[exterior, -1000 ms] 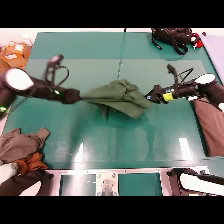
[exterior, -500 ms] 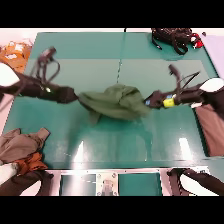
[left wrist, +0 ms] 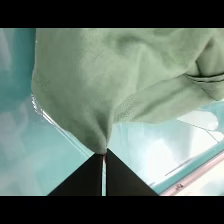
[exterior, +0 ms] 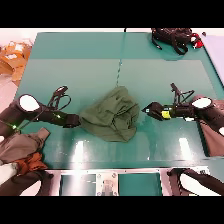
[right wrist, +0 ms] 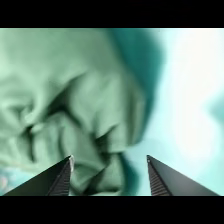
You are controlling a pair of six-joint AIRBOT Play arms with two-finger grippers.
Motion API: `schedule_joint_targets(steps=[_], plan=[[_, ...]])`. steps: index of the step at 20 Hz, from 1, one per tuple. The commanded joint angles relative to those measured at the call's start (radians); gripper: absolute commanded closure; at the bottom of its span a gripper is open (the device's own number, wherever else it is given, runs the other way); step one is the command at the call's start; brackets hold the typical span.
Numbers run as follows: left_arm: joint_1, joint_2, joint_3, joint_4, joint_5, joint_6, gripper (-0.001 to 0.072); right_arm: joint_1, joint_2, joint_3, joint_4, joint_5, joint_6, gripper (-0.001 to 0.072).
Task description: Fold the shirts.
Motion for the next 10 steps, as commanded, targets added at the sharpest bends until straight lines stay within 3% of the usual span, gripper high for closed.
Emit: schedule_joint_targets(steps=[1, 8, 9, 10], plan=[[0.001, 0.000, -0.019, 0.010, 0.045, 0.003, 0.0685, -0.033, -0.066, -0.004, -0.004, -0.024, -0.022, 0.0165], [0.001, 0.000, -0.018, 0.011, 0.044, 0.003, 0.0685, 0.175, -0.335, 0.098, 0.135, -0.105, -0.076, 0.0166], [0.001, 0.000, -0.018, 0.011, 0.043, 0.003, 0.0685, 0.196, -0.356, 0.140, 0.136, -0.106, -0.075, 0.0224], [0.001, 0.000, -0.016, 0.013, 0.043, 0.006, 0.0685, 0.204, -0.365, 0.180, 0.135, -0.103, -0.075, 0.0511]])
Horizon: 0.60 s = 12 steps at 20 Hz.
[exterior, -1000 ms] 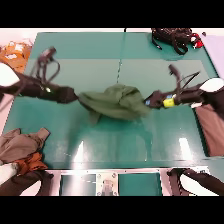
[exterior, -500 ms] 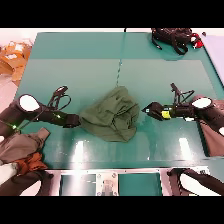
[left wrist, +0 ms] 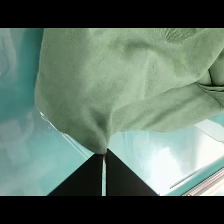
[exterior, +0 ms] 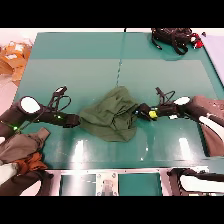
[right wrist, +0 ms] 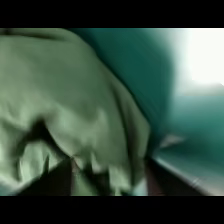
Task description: Fold the shirts.
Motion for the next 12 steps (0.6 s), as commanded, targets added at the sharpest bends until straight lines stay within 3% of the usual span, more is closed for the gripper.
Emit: schedule_joint_targets(steps=[1, 4, 8, 12], plan=[[0.001, 0.000, 0.013, 0.025, -0.002, 0.002, 0.0685, 0.053, -0.062, 0.120, 0.036, 0.003, -0.014, 0.0683], [0.001, 0.008, 0.127, 0.163, -0.078, -0.048, 0.0685, -0.004, -0.044, 0.269, 0.004, 0.144, -0.013, 0.0691], [0.001, 0.059, 0.447, 0.356, -0.230, -0.079, 0.0685, -0.126, 0.103, 0.499, -0.082, 0.331, 0.032, 0.0691], [0.001, 0.091, 0.877, 0.367, -0.270, -0.076, 0.0685, -0.229, 0.354, 0.730, -0.081, 0.375, 0.059, 0.0691]])
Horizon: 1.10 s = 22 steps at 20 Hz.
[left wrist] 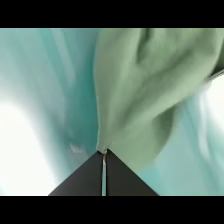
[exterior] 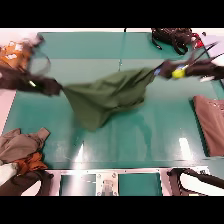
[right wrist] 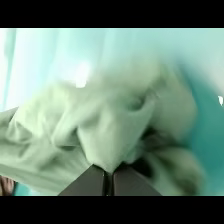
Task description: Fold the shirts.
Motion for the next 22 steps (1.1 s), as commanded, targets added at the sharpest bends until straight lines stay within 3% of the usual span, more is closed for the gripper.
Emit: schedule_joint_targets(steps=[1, 5, 9, 13, 16, 20, 22], plan=[[0.001, 0.020, 0.371, 0.050, -0.048, -0.005, 0.0685, -0.079, 0.200, 0.204, -0.011, 0.065, 0.026, 0.0691], [0.001, 0.020, 0.668, 0.045, -0.048, 0.018, 0.0685, -0.107, 0.394, 0.341, -0.050, 0.045, 0.026, 0.0691], [0.001, 0.016, 0.695, 0.046, -0.084, 0.018, 0.0685, -0.106, 0.475, 0.345, -0.195, 0.038, 0.068, 0.0690], [0.001, -0.006, 0.503, 0.040, -0.089, 0.018, 0.0684, -0.101, 0.445, 0.171, -0.200, 0.042, 0.067, 0.0690], [0.001, -0.048, 0.267, 0.035, -0.033, 0.021, 0.0684, -0.080, 0.391, -0.103, -0.199, -0.055, 0.060, 0.0689], [0.001, -0.161, -0.099, -0.049, 0.214, 0.063, 0.0684, 0.008, 0.182, -0.426, -0.198, -0.296, 0.059, 0.0690], [0.001, -0.259, -0.219, -0.104, 0.357, 0.096, 0.0683, 0.058, 0.025, -0.473, -0.198, -0.425, 0.060, 0.0690]])
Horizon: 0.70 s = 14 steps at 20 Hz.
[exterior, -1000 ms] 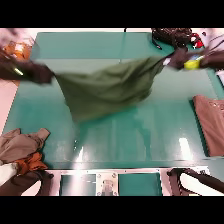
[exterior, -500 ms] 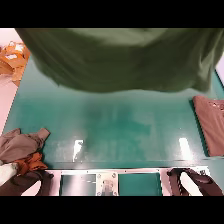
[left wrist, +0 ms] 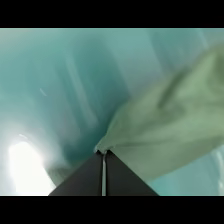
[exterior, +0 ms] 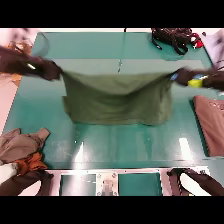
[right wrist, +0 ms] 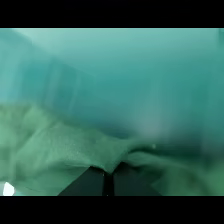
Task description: Fold the shirts.
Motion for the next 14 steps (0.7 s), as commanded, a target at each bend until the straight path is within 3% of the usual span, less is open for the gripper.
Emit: schedule_joint_targets(steps=[1, 3, 4, 5, 6, 7, 11, 14], plan=[[0.001, -0.161, -0.210, -0.084, 0.247, 0.041, 0.0684, 0.074, -0.243, -0.125, 0.016, -0.238, -0.001, 0.0690], [0.001, -0.260, -0.201, -0.091, 0.315, 0.040, 0.0683, 0.074, -0.356, -0.071, 0.043, -0.262, -0.002, 0.0686], [0.001, -0.297, -0.181, -0.089, 0.326, 0.038, 0.0682, 0.064, -0.394, -0.031, 0.040, -0.255, -0.002, 0.0563], [0.001, -0.321, -0.154, -0.083, 0.318, 0.037, 0.0629, 0.043, -0.409, 0.005, 0.027, -0.235, -0.002, 0.0408], [0.001, -0.328, -0.123, -0.059, 0.294, 0.035, 0.0249, 0.012, -0.407, 0.043, -0.003, -0.197, -0.001, 0.0391], [0.008, -0.328, -0.090, -0.026, 0.256, 0.030, 0.0041, -0.031, -0.399, 0.083, -0.026, -0.129, 0.000, 0.0389], [0.117, -0.327, 0.071, 0.019, -0.029, 0.030, 0.0038, -0.220, -0.302, 0.114, -0.095, 0.122, 0.045, 0.0377], [0.201, -0.327, 0.089, 0.016, -0.142, 0.033, 0.0038, -0.309, -0.201, -0.002, -0.166, 0.186, 0.113, 0.0260]])
